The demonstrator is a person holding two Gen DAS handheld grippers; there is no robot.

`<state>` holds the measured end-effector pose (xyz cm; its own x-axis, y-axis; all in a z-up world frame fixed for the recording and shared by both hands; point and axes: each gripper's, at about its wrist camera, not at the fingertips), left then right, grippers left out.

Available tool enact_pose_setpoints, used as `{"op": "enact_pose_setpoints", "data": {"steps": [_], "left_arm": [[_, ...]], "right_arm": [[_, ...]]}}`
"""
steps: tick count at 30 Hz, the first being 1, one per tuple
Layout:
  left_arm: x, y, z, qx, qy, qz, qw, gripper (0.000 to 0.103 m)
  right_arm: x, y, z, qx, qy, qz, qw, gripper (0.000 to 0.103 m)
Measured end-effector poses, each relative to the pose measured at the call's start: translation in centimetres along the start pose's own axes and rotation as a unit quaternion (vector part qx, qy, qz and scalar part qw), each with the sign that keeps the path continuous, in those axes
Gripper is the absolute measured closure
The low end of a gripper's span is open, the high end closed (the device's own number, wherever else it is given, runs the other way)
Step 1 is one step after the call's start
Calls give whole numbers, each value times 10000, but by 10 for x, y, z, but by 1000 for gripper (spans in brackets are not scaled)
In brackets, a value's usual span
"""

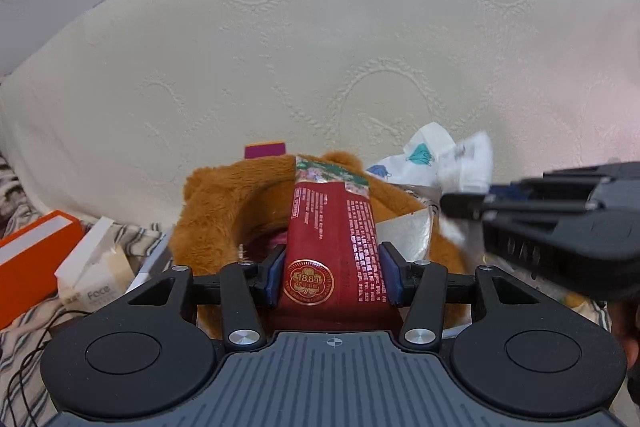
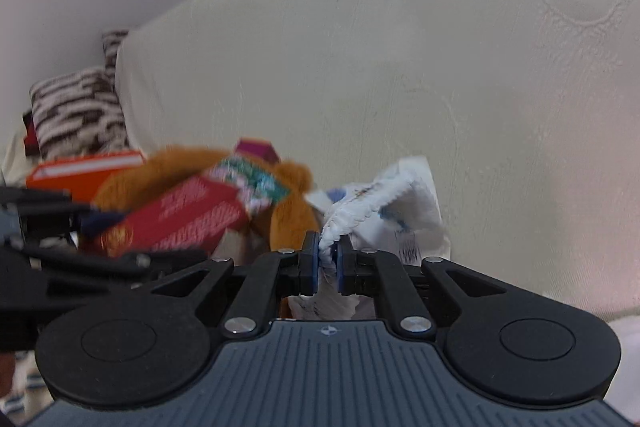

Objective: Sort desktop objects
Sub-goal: 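Carry the red packet and white strip to the basket and release both, then move both open grippers back toward the pile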

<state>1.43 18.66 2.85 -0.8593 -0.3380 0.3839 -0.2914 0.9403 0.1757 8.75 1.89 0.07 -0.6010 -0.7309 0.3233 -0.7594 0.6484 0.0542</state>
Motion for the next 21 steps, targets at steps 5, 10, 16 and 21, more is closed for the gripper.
{"op": "enact_pose_setpoints", "data": {"steps": [5, 10, 16, 21], "left_arm": [[0, -1, -5, 42, 33, -52, 10000, 29], [14, 4, -11, 33, -233, -167, 9996, 15], [33, 12, -15, 105, -440, -336, 9984, 4], [42, 16, -18, 279, -443, -297, 9982, 4]], "right_arm": [[2, -2, 2, -90, 320, 28, 9994, 52], [11, -4, 2, -113, 593, 43, 9982, 46], [35, -7, 9, -22, 759, 106, 9971, 39], [56, -8, 13, -43, 718, 226, 9972, 38]]}}
Point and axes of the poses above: each gripper's, at about its wrist camera, not at the fingertips, and x roughly against the way its jaws point, y to its left, z to its underside, and after that the axes turned 9 degrees about -z, right-handed
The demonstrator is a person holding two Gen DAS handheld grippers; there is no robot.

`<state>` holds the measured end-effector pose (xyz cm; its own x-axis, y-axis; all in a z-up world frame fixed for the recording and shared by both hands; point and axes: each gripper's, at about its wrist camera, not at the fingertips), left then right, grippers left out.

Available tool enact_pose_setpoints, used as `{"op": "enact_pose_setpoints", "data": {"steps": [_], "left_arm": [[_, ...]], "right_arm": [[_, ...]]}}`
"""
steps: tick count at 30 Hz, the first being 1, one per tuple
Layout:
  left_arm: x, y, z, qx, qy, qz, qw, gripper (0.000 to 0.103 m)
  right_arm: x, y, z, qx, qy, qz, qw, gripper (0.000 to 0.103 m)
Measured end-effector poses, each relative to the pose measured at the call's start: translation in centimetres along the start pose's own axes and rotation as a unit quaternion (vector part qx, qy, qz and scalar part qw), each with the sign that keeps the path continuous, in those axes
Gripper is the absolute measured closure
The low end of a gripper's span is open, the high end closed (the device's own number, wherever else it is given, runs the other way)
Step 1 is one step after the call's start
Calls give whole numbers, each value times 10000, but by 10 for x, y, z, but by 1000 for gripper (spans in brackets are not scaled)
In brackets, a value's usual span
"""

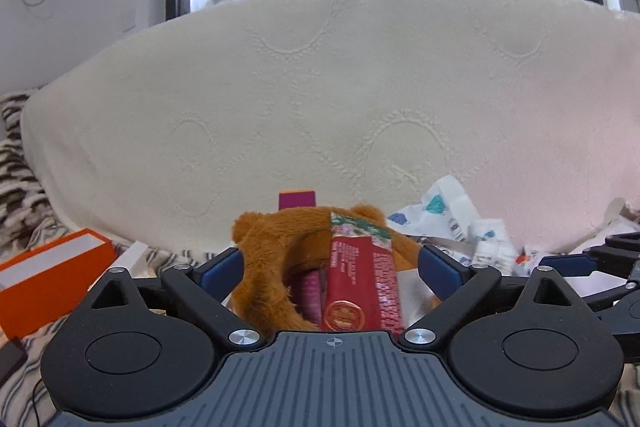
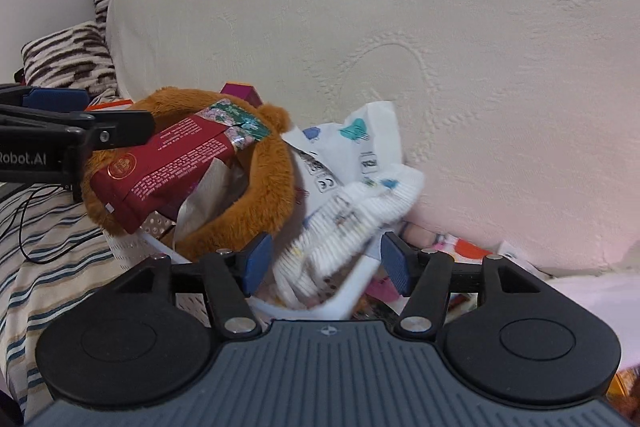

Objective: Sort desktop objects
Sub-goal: 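Move both open grippers back toward the pile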

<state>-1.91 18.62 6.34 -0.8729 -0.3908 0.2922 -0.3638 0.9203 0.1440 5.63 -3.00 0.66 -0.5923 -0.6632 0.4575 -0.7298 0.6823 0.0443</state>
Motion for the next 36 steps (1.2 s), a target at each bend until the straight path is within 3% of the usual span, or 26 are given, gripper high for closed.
{"op": "enact_pose_setpoints", "data": {"steps": [9, 16, 22, 27, 31, 36], "left_arm": [[30, -42, 12, -185, -177, 502, 9984, 4], [32, -105, 50, -467, -22, 1055, 9933, 4], [20, -161, 76, -888, 110, 1400, 9861, 5], [-7, -195, 85, -962, 281, 1423, 9847, 5], [-33, -221, 92, -1228, 354, 1312, 9831, 5], [-43, -244, 100, -1565, 54, 914, 9834, 0]], "right_arm": [[56, -35, 16, -558, -395, 277, 9973, 34], [98, -90, 67, -1355, -556, 759, 9863, 34], [104, -119, 107, -1609, -365, 1082, 9803, 35], [98, -127, 124, -1381, -126, 1040, 9849, 35], [93, -141, 133, -1552, -108, 919, 9835, 38], [92, -156, 136, -1635, -192, 882, 9824, 38]]}}
Point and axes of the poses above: each gripper's, at about its wrist camera, not at the fingertips, and x roughly against the way its jaws point, y to its left, z to its underside, and after that the axes turned 9 degrees about -z, right-handed
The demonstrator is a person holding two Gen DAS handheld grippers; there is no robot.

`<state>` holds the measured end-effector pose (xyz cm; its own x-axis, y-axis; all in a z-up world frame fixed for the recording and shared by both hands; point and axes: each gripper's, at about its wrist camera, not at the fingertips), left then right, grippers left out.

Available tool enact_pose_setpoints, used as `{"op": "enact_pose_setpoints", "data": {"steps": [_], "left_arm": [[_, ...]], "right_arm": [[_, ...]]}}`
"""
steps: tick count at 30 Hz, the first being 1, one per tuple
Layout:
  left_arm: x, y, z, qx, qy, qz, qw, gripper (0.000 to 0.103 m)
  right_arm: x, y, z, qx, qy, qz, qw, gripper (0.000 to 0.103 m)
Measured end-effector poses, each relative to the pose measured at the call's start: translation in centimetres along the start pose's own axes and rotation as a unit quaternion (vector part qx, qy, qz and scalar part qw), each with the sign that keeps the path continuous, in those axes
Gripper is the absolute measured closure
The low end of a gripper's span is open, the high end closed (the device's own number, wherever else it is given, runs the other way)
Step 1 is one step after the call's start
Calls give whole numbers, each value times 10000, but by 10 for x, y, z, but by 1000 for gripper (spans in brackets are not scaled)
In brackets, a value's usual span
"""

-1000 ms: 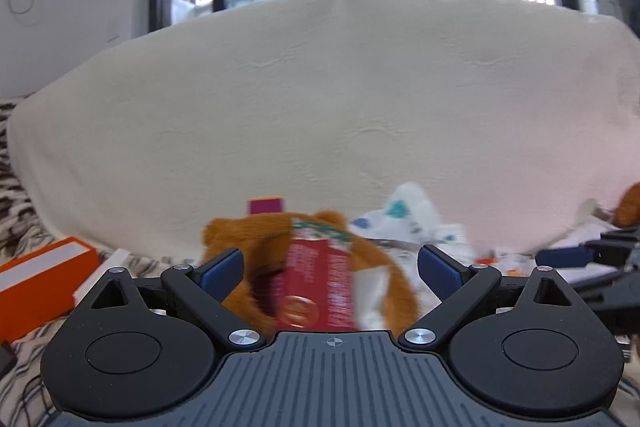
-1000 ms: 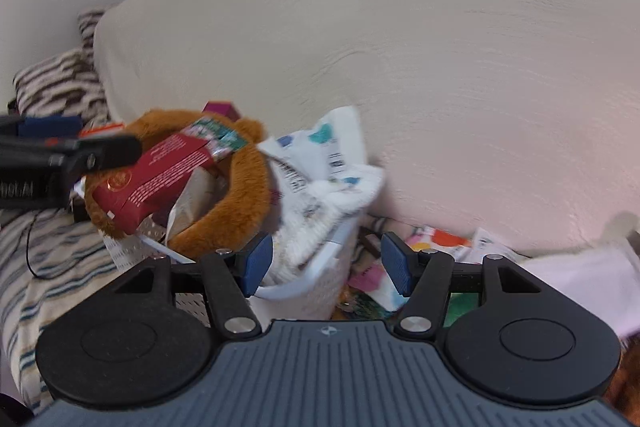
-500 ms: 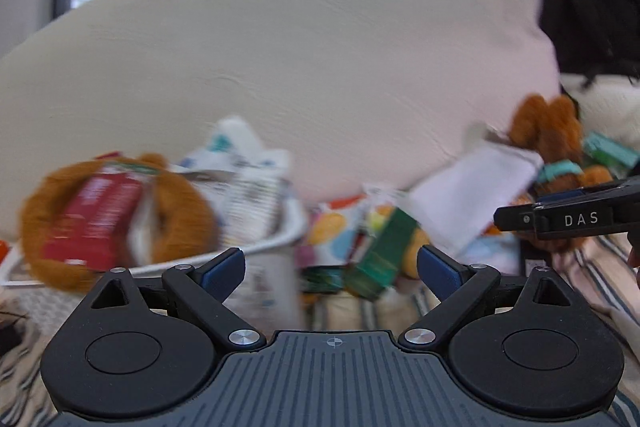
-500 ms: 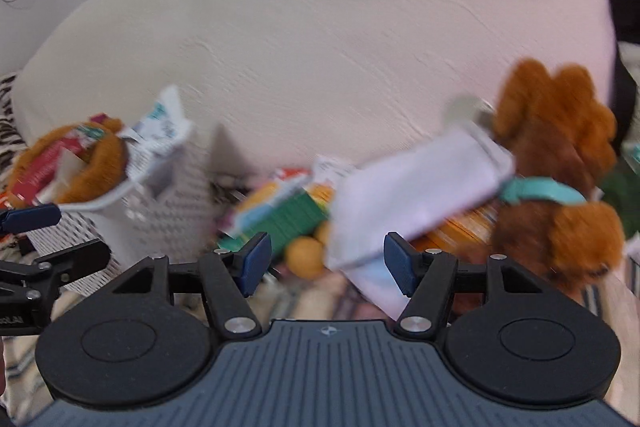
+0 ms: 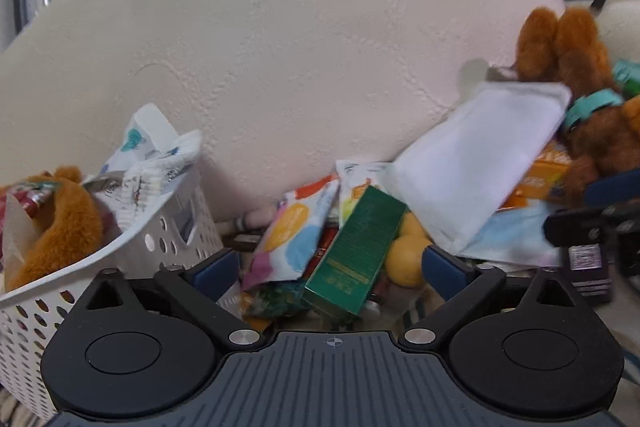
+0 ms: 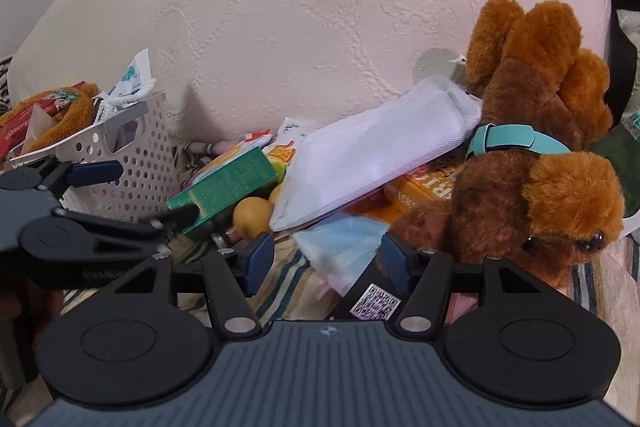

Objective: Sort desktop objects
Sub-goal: 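Move both open grippers back toward the pile, then grasp the green box with the left gripper while the right gripper approaches the yellow gourd toy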

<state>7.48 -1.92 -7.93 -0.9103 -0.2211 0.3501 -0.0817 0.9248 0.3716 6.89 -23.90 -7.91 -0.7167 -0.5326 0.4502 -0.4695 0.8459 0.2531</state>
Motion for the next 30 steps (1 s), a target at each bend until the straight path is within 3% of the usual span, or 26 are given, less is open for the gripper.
{"op": "enact_pose_setpoints", "data": {"steps": [5, 6, 10, 15, 21, 25, 30], "left_arm": [[1, -5, 5, -84, -87, -210, 9997, 2], [5, -4, 5, -81, -125, -212, 9997, 6], [26, -8, 8, -196, -337, -48, 9992, 6], [26, -27, 4, -867, -631, 94, 9942, 5], [-10, -33, 0, -1143, -340, 316, 9924, 8], [-32, -29, 9, -1058, -35, 441, 9934, 12], [-53, -27, 17, -1060, 162, 481, 9931, 25]], "right_arm": [[-5, -6, -1, -68, -83, -114, 9999, 38], [-6, -6, -1, -87, -91, -124, 9998, 38], [-9, -8, -1, -154, -114, -161, 9997, 38], [-2, -8, -3, -147, -155, -150, 9997, 38], [5, -8, -3, -150, -186, -138, 9996, 38], [2, -8, -3, -165, -182, -160, 9996, 38], [-5, -10, -5, -150, -147, -182, 9996, 38]]}}
Point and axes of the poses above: each gripper's, at about its wrist camera, not at the fingertips, and x roughly against the way its jaws point, y to its left, z to its underside, and after that the axes turned 9 degrees about -z, right-handed
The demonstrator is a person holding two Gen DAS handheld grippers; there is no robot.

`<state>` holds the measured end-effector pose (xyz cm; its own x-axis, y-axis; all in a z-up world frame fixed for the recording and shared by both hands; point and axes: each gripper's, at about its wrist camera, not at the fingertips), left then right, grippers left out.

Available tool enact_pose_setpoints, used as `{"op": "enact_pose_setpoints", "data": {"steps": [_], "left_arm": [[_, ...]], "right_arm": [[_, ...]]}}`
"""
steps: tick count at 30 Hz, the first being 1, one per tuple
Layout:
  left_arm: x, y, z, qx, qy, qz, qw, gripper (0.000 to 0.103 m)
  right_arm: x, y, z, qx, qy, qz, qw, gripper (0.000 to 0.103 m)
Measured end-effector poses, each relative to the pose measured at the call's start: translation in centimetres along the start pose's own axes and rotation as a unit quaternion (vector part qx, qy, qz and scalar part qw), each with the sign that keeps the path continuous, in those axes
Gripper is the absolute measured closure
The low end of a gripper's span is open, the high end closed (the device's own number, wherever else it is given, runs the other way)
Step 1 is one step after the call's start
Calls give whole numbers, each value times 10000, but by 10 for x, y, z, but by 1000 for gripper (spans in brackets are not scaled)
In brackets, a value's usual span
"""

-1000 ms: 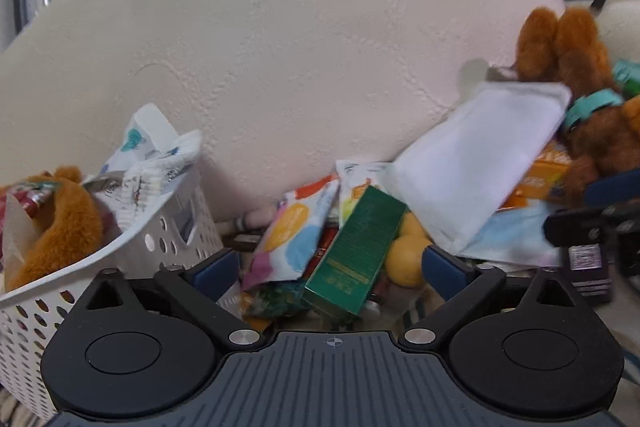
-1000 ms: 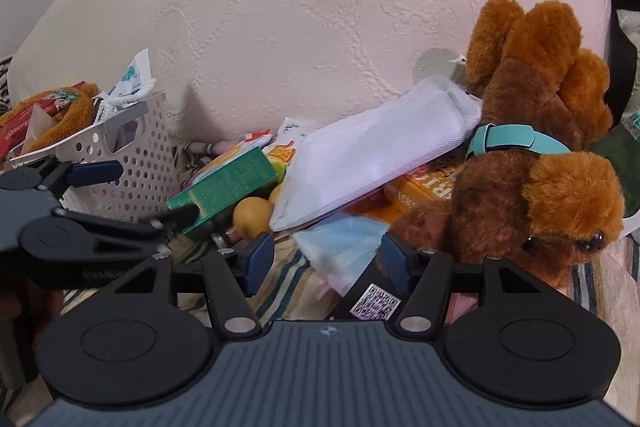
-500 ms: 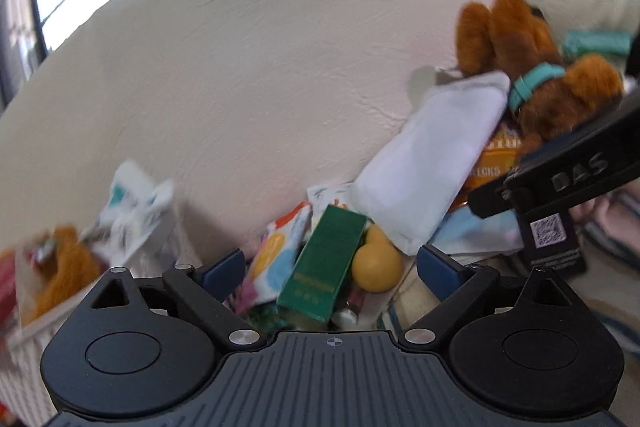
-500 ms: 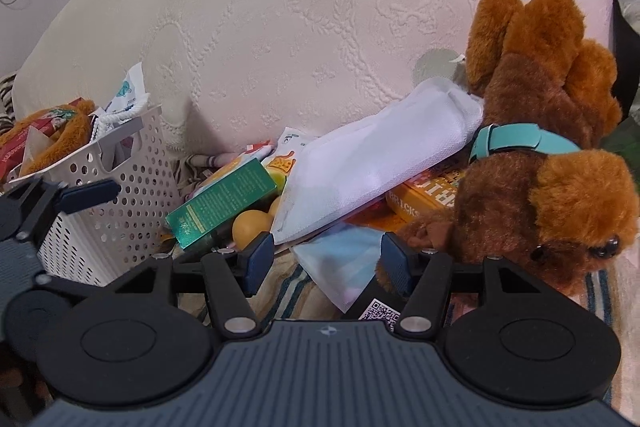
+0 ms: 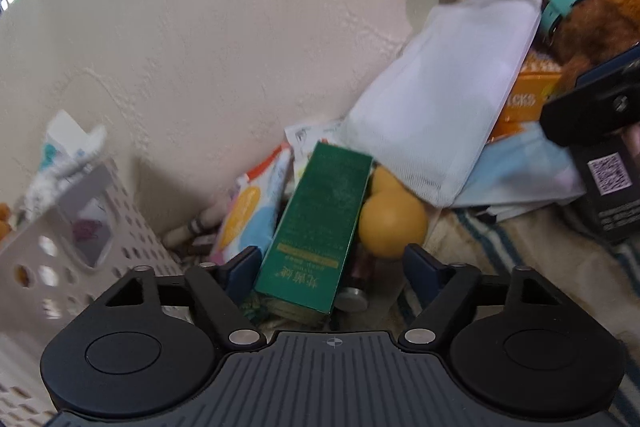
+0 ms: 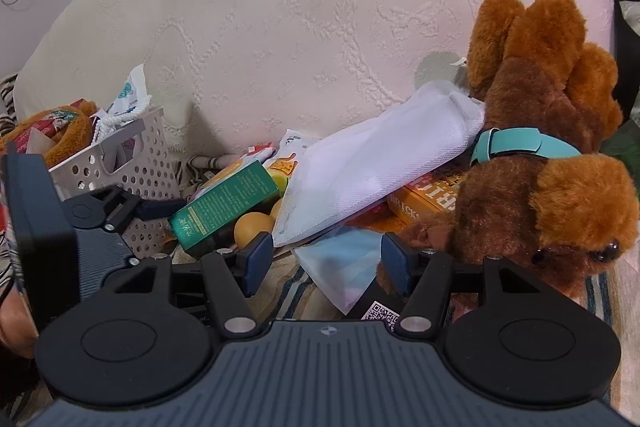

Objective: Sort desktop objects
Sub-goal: 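Grasp the green box with the left gripper while the right gripper approaches the yellow gourd toy, then close the right gripper on the yellow gourd toy while the left gripper holds the green box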

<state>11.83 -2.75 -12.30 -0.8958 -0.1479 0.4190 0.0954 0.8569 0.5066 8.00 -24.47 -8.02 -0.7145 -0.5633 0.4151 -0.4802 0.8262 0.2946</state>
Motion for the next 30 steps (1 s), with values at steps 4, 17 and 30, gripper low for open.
{"op": "enact_pose_setpoints", "data": {"steps": [4, 17, 30], "left_arm": [[-8, 3, 3, 84, -20, -191, 9998, 55], [34, 10, 18, 405, 219, -62, 9989, 62], [55, 18, 37, 610, 310, 66, 9976, 62]], "right_arm": [[-6, -2, 1, -112, 6, 8, 9999, 38], [-50, -10, -19, -1974, 302, -1156, 9730, 41], [-97, -8, -14, -2638, 543, -674, 9607, 47]]}}
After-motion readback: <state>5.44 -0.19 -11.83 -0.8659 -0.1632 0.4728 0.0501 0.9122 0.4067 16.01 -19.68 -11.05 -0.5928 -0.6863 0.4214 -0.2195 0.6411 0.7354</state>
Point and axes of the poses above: each gripper's, at about its wrist camera, not at the fingertips, and x roughly against the way its jaws point, y to its left, z to its underside, and after that the axes turned 9 degrees about -z, right-handed
